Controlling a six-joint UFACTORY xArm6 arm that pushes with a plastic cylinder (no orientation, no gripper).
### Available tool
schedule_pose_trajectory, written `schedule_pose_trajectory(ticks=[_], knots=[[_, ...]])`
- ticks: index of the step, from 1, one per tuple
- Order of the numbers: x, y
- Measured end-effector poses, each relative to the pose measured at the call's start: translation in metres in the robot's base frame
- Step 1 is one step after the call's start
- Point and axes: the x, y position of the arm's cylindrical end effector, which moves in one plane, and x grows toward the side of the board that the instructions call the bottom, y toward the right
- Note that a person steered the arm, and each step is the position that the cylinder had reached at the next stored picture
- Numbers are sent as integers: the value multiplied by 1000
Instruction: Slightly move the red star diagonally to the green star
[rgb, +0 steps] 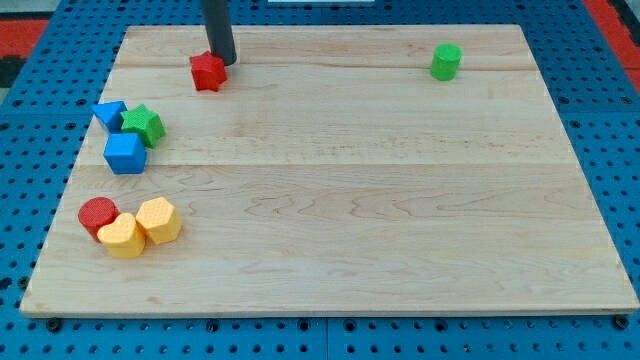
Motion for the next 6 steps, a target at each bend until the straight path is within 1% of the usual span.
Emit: schedule_pose_trajectory(ticks=[1, 2, 3, 4, 5, 6], knots=[[-16, -15], [2, -57], [21, 21], [59, 68], [92, 62], [41, 62]])
